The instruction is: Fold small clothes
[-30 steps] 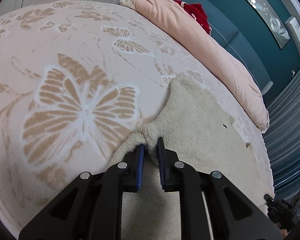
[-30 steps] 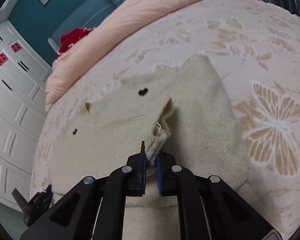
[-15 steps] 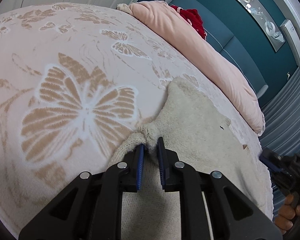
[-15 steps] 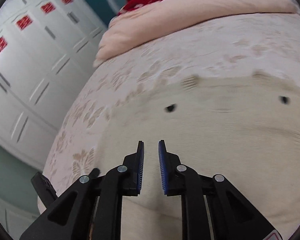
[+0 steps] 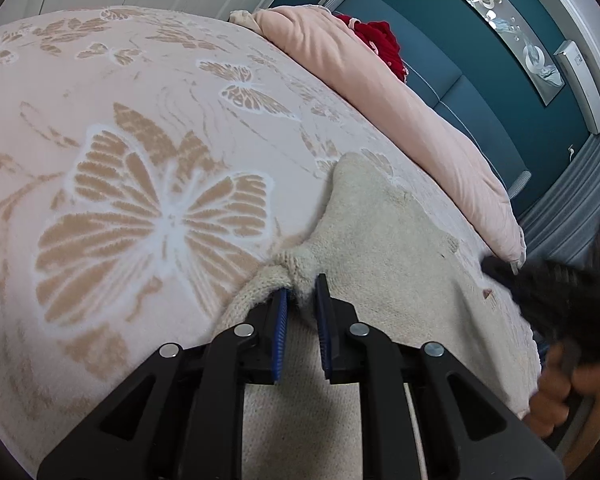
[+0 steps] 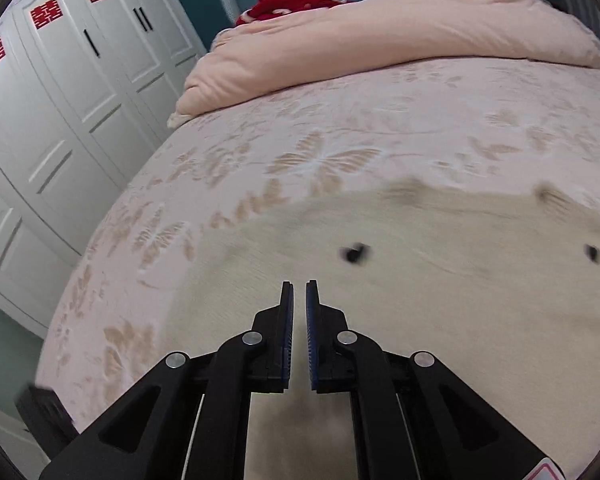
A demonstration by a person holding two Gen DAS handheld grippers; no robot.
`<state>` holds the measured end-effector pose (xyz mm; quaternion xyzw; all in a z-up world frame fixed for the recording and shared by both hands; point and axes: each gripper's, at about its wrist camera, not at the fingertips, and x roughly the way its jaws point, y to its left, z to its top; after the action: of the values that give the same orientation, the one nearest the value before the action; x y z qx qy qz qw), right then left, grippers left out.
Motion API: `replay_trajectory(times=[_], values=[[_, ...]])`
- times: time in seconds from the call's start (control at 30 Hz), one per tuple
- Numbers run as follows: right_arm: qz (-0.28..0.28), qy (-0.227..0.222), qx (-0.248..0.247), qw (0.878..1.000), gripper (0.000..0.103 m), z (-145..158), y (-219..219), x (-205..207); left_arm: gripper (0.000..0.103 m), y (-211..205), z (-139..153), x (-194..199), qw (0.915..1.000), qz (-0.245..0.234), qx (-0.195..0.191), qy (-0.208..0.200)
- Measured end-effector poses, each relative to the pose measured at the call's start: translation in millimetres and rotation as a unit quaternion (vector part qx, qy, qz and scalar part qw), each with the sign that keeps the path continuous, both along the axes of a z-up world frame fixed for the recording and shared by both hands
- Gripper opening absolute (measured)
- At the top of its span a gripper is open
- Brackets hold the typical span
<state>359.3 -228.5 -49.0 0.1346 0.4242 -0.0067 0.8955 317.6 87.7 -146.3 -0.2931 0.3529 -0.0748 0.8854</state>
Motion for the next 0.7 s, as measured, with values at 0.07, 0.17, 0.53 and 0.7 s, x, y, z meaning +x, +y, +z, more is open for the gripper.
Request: replay_trajectory(times=[0.07,0.17,0.53,0.7], values=[[-0.064,0.042,-0.029,0.997,0.0,-23.3,-60.9,-38.9,0.014,-0.2,0.0,0.0,1.0,0.0,0.001,0.001],[-0.15,0.034,-0.019,0.988,0.007,-8.3,-129.4,-109.4,0.018,-3.3,5.1,1.5,0.9999,-0.006,0.008,0.008],[-0.202,0.09,0.058,0.974,0.065,1.1,-153.8,-400.4,0.092,53.5,56.1,-144.6,0.9859,-0.093,0.048,0.13],[-0.179,0.114,0.15,0.966,0.069,-32.3,-115.4,-437.6,0.095,65.4,50.1,-207.6,0.9818,-0.109,0.018,0.155]])
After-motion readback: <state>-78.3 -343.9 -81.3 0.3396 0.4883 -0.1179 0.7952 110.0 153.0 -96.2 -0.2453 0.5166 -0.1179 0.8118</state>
